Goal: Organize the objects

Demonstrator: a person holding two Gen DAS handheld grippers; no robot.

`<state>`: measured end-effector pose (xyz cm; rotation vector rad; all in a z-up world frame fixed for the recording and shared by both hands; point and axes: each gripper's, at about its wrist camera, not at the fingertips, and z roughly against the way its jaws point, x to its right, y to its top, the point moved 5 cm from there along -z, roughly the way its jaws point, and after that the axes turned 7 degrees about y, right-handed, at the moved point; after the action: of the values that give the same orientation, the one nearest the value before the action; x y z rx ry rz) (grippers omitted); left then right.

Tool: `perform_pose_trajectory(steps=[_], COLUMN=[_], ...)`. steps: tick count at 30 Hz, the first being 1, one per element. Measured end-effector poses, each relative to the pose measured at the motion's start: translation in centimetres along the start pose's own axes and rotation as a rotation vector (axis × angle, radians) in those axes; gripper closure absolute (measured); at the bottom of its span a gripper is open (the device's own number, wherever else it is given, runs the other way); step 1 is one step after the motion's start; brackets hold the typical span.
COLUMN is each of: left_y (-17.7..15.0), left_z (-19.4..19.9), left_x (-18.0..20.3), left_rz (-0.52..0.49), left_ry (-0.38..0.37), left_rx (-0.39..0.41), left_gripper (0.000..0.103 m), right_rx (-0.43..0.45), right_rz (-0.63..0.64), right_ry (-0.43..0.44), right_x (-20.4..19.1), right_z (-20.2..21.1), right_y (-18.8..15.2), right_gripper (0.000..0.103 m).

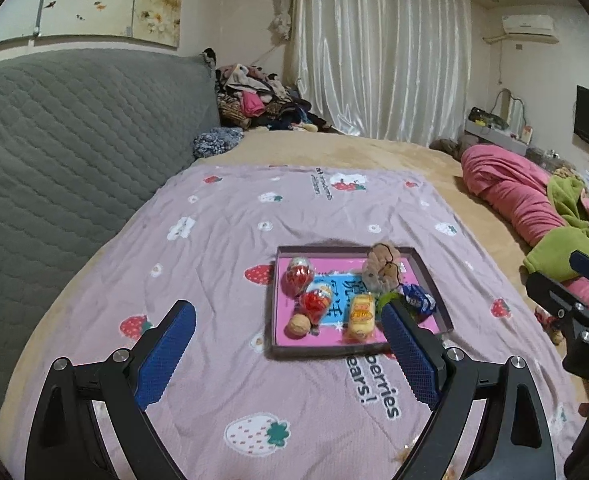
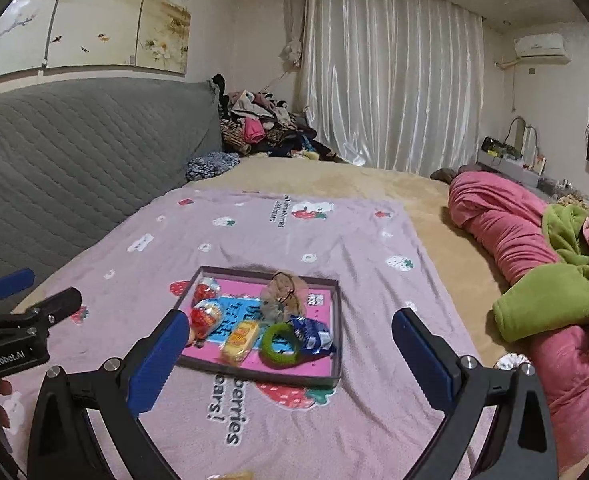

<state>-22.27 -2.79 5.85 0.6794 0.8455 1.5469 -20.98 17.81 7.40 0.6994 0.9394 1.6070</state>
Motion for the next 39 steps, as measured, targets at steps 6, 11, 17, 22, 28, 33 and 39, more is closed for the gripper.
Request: perform_pose_trajectory(steps=[6, 11, 17, 22, 28, 33, 39], left_y=[-1.2, -2.0, -3.3, -4.7, -6.7, -7.9, -9.2], left_z=[1.9, 2.8, 3.6, 3.3, 2.4, 1.9, 1.6], left_x=[-0.1, -0.5, -0.3, 0.3, 0.5, 0.8, 1.4], left_rz=[-0.031, -0.014, -0.025, -0.033, -0.038, -0.047, -0.067], left_ry=[0.035, 0.038, 0.045, 0.034, 0.046, 0.047, 0.037], left_rx=[0.002, -0.008, -0.006, -0.017, -0.048, -0.055, -0.072], left_gripper=[0.009, 0.009, 0.009, 0.009, 0.009, 0.009, 0.009], right_rx=[0.01, 0.019, 0.008, 0.004, -0.004, -0.04, -0.071], right_rz=[0.012, 0.012, 0.012, 0.012, 0.006, 0.007, 0.007], right_ry=[0.004, -0.001, 0.01, 0.006, 0.007, -0.003, -0.007], right_x=[-0.6, -0.6, -0.6, -0.4, 0.0, 0.1, -0.2], right_z=[1.7, 2.9, 3.5, 4.0, 4.1, 3.3, 2.7], right_y=[-0.5, -1.1, -2.7, -4.2, -6.0, -7.5, -9.4], right_gripper=[0.001, 0.001, 0.001, 0.001, 0.001, 0.001, 0.001])
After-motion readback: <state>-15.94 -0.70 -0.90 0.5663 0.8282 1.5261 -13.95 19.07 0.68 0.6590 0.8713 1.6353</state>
